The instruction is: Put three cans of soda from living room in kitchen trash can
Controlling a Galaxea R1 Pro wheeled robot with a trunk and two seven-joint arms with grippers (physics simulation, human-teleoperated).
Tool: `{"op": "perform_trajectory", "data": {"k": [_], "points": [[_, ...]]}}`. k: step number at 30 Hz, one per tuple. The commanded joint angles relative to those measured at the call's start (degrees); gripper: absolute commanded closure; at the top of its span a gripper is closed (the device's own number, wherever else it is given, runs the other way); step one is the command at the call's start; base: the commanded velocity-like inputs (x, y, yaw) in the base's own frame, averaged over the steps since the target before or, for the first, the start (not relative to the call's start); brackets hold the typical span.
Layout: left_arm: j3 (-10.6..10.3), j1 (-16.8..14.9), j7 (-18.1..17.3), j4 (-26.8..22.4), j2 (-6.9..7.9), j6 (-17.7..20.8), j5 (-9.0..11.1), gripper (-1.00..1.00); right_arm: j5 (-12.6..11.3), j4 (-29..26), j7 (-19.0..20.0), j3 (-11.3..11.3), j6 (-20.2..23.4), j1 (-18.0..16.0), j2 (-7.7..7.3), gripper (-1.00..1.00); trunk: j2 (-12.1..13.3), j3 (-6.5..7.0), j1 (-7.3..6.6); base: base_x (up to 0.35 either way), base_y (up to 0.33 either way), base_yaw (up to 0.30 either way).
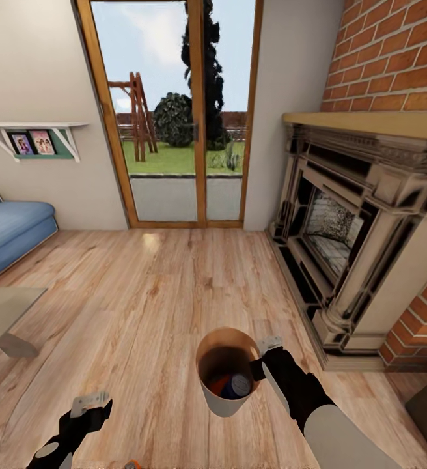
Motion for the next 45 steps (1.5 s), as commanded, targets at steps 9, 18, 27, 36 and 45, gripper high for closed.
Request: {"op": "perform_trajectory", "data": {"k": [9, 18, 27, 36, 45], "points": [[0.02, 0.0, 0.0, -0.02, -0.01, 0.0, 0.01, -1.0, -0.42, -0.05, 0.04, 0.0, -0.03, -0.03, 0.02, 1.0, -3.63, -2.46, 1.98, 0.0, 0.0, 0.0], [-0.13, 0.0, 0.0, -0.27, -0.07, 0.0, 0.01, -1.0, -0.42, 0.05, 0.04, 0.0, -0.03, -0.02, 0.02, 1.0, -7.24, -4.92, 3.95, 0.0, 0.0, 0.0], [-0.16, 0.0, 0.0, -0.37, -0.09, 0.0, 0.05, -1.0, -0.42, 0.54, 0.04, 0.04, -0.03, -0.01, 0.02, 1.0, -10.85, -7.37, 5.93, 0.0, 0.0, 0.0], [-0.16, 0.0, 0.0, -0.38, -0.09, 0.0, 0.07, -1.0, -0.42, 0.55, 0.04, 0.05, -0.03, -0.01, 0.02, 1.0, -14.46, -9.83, 7.91, 0.0, 0.0, 0.0], [-0.16, 0.0, -0.08, -0.38, -0.09, 0.01, 0.09, -1.0, -0.41, 0.56, 0.04, 0.04, -0.03, 0.0, 0.02, 1.0, -18.07, -12.29, 9.88, 0.0, 0.0, 0.0]]}}
